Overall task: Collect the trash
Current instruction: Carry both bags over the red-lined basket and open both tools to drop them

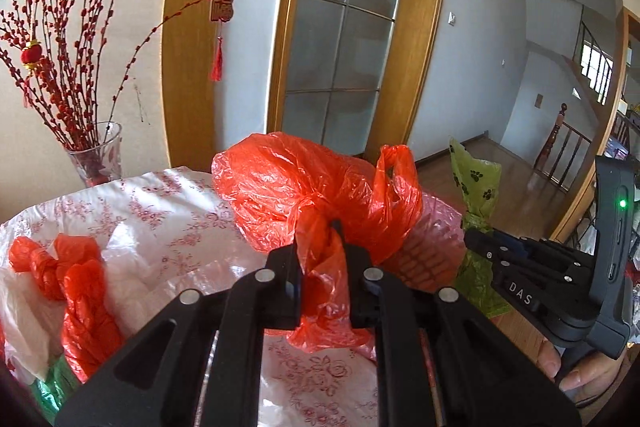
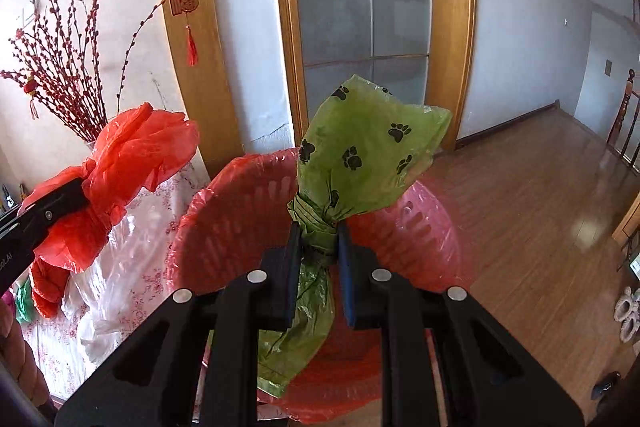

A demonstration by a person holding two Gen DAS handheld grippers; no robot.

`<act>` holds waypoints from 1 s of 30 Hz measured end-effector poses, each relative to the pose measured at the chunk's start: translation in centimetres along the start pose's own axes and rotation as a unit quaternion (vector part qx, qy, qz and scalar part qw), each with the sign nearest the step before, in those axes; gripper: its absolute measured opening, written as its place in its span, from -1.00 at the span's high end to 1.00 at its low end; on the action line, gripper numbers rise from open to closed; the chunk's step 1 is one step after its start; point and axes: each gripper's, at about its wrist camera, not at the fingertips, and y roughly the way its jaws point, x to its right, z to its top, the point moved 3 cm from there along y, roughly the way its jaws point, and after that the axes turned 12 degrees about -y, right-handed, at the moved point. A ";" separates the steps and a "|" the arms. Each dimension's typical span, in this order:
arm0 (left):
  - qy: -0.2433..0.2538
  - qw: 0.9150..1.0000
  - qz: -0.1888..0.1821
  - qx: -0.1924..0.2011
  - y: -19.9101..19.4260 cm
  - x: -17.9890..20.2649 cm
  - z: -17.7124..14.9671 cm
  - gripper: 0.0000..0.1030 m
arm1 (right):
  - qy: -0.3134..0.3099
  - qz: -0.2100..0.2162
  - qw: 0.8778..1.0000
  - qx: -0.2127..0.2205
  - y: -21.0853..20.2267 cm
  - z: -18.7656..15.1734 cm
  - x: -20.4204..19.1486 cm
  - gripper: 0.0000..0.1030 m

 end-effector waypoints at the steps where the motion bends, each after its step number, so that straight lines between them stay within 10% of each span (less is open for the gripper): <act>1: 0.003 1.000 -0.003 -0.002 0.5 0.5 0.0 0.75 | 0.003 -0.002 1.000 -0.001 0.1 -0.1 0.3 0.65; 15: 0.015 0.998 -0.038 -0.041 4.9 4.2 -1.4 0.69 | 0.024 -0.011 1.000 0.001 1.0 -0.5 2.9 0.62; 30: -0.007 0.999 -0.015 -0.049 4.8 1.8 -2.0 0.31 | 0.020 -0.046 0.999 0.003 -0.3 -2.0 4.0 -0.19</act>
